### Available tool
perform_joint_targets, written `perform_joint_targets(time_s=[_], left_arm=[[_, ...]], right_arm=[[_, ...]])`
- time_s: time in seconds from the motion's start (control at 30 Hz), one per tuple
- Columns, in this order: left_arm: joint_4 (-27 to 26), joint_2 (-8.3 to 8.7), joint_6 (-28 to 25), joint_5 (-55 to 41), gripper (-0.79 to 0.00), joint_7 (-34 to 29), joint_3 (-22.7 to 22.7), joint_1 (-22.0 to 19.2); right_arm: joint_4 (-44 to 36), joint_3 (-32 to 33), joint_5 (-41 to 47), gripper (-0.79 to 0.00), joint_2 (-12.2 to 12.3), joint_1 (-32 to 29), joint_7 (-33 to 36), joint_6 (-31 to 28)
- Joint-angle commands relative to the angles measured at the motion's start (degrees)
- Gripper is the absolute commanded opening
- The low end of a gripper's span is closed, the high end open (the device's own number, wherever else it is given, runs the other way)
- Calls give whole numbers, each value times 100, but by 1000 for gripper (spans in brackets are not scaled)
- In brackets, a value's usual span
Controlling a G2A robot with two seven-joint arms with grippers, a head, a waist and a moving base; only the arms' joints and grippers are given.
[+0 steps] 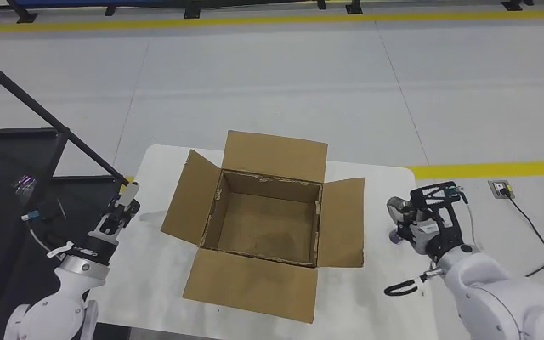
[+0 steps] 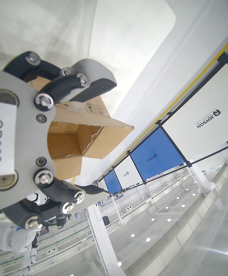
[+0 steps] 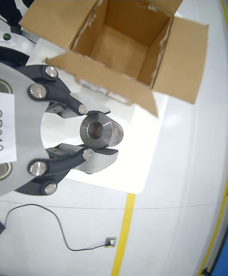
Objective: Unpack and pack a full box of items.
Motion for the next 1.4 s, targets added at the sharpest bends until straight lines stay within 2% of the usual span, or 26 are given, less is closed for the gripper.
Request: perform_joint_targets(time_s=[0.0,0.13,0.27,0.37,0.53,0.63,0.73,0.97,1.0,1.13,1.2,1.3,1.37], left_arm=[[-19,-1,-21,-19,0,14,-29,57],[-44,-6,-61,-117,0,76,-107,162],[-92,-9,-102,-207,0,98,-208,272],[-132,-10,-131,-239,0,106,-253,343],[-169,-20,-186,-322,0,159,-274,422],[-190,-24,-224,-375,0,188,-303,468],[-182,-24,-235,-376,0,181,-337,493],[-150,-20,-201,-362,0,130,-336,450],[-152,-20,-192,-357,0,124,-329,441],[-147,-18,-182,-343,0,105,-318,417],[-144,-18,-180,-335,0,104,-320,412],[-144,-18,-171,-333,0,116,-318,406],[-148,-18,-163,-332,0,116,-317,401]], right_arm=[[-41,-426,-2,-785,-20,331,-53,-47],[523,-1511,-138,-785,-100,1268,126,-143],[1730,-2885,-168,-785,-323,2583,327,-50],[2921,-3941,-38,-785,-603,3590,459,47],[5021,-5479,518,-785,-1284,4854,328,231],[6188,-6120,764,-785,-1728,5259,155,358],[7149,-6480,1157,-785,-2130,5470,-130,240],[8690,-6870,1599,-785,-2855,5719,-603,-24],[8850,-6896,1634,-760,-2938,5742,-644,-54],[9376,-6951,1704,-459,-3209,5844,-778,-169],[9590,-6959,1726,-406,-3318,5879,-825,-214],[9845,-6952,1752,-194,-3452,5926,-889,-283],[9967,-6929,1771,-139,-3520,5958,-949,-331]])
